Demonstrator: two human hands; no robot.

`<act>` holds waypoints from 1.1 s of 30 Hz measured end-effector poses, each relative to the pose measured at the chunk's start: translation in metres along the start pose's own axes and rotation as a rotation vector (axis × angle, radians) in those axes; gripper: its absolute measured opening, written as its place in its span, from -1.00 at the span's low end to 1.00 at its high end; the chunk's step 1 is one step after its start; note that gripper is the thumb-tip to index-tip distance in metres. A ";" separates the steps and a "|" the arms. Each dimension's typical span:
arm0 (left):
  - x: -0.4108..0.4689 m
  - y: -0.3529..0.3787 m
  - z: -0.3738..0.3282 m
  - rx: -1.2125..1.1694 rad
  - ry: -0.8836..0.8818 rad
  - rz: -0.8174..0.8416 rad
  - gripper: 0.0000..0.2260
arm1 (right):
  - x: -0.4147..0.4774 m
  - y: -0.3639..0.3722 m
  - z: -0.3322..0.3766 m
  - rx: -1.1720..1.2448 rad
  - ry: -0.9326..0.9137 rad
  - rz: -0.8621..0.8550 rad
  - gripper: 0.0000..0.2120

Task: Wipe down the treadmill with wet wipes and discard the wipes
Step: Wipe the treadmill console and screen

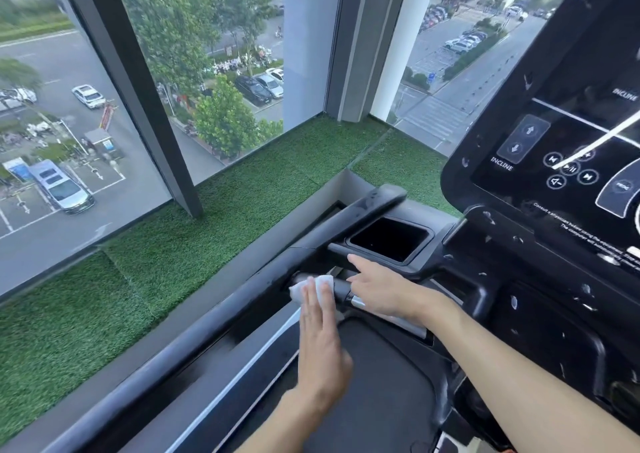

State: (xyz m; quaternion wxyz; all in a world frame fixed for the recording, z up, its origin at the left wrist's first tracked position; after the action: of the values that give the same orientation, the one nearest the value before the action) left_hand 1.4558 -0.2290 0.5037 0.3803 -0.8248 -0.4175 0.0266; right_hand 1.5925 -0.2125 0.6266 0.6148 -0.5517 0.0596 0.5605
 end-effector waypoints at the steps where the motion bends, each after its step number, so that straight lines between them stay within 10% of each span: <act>1: -0.005 0.000 0.001 0.002 0.034 0.005 -0.01 | 0.001 0.000 0.000 0.015 0.022 -0.009 -0.49; 8: 0.022 -0.014 0.017 -0.043 -0.148 -0.080 -0.03 | 0.008 0.002 -0.005 0.024 0.070 -0.025 -0.56; 14: 0.025 -0.027 -0.011 -0.032 0.226 -0.026 -0.19 | 0.003 -0.001 0.000 0.184 -0.001 -0.052 -0.67; 20: 0.057 -0.040 0.016 0.092 0.110 0.095 -0.39 | -0.003 -0.003 0.000 0.260 0.026 -0.070 -0.41; 25: 0.047 -0.036 -0.008 0.025 0.393 0.101 -0.29 | 0.000 -0.002 0.001 0.252 -0.032 -0.109 -0.49; 33: 0.032 -0.018 -0.004 -0.004 0.025 -0.018 -0.19 | 0.007 0.001 -0.003 0.248 -0.008 -0.119 -0.43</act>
State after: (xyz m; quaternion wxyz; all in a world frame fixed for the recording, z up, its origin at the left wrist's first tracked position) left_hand 1.4658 -0.2026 0.5272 0.3842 -0.8220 -0.4203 0.0119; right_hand 1.5957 -0.2103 0.6202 0.7106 -0.4718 0.0934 0.5136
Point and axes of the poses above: each hand's wrist, its own x-axis towards the middle knuckle, its own y-axis out of the palm, z = x × y, the point moved 2 cm from there along x, towards the middle knuckle, and after that the axes turned 14 degrees about y, right-handed, at the moved point
